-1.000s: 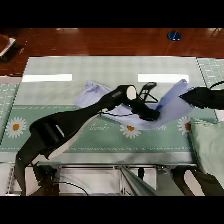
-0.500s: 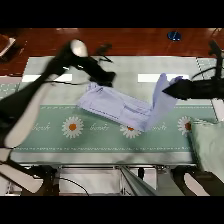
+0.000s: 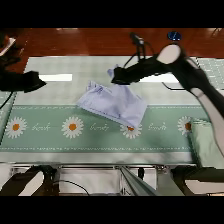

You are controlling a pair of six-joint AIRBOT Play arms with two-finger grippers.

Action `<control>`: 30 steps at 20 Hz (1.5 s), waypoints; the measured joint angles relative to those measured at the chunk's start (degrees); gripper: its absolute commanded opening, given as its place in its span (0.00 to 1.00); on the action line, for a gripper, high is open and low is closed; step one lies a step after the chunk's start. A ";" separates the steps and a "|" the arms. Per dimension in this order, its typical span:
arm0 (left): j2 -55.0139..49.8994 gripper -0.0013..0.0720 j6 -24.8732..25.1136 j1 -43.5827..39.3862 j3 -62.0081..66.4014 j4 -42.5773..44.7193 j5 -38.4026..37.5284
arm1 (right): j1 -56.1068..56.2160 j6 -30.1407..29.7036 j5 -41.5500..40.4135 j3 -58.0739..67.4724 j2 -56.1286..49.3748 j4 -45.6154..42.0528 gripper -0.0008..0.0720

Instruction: Fold the shirts.

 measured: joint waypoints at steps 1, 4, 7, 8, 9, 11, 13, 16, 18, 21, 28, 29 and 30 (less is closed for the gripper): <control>3.30 0.05 0.07 0.63 -3.21 -0.22 0.72 | 1.49 0.87 -0.74 3.50 -3.91 0.20 0.03; 8.37 0.05 0.15 1.66 -10.25 -1.36 2.97 | 4.81 3.48 -1.57 13.11 -14.03 1.14 0.07; 9.09 0.05 0.20 2.03 -14.43 -2.73 4.33 | 7.04 4.74 -2.64 19.47 -21.18 4.04 0.58; 8.87 0.05 0.44 2.08 -15.21 -3.30 5.01 | 7.43 4.74 -2.62 20.63 -22.69 5.14 0.58; 8.59 0.05 0.70 2.14 -15.82 -3.72 6.01 | 7.52 4.76 -1.90 21.53 -23.85 5.73 0.57; 8.11 0.05 1.14 2.23 -16.57 -4.04 7.91 | 5.95 4.48 1.62 22.67 -24.22 6.64 0.57; 7.87 0.05 1.36 2.23 -17.00 -4.24 8.98 | 2.32 4.02 8.20 23.15 -21.97 4.52 0.57; 7.69 0.05 1.51 2.23 -17.40 -4.39 9.40 | -3.98 5.20 18.93 20.59 -13.62 -7.80 0.57; 7.61 0.05 1.68 2.23 -17.94 -4.55 9.40 | -7.13 7.67 21.51 13.16 -5.11 -18.93 0.57; 7.61 0.05 1.68 2.23 -19.34 -4.55 9.44 | -9.92 14.78 12.52 -7.91 10.67 -29.20 0.57; 7.61 0.05 1.86 2.23 -23.43 -5.55 9.42 | -11.58 23.71 -19.15 -48.83 27.93 -16.15 0.57; 7.61 0.05 1.90 2.23 -23.71 -5.75 9.44 | -11.67 20.76 -21.20 -50.71 27.06 -11.34 0.57; 7.61 0.05 1.90 2.23 -23.89 -5.97 9.49 | -11.69 17.73 -22.36 -51.91 25.90 -6.99 0.57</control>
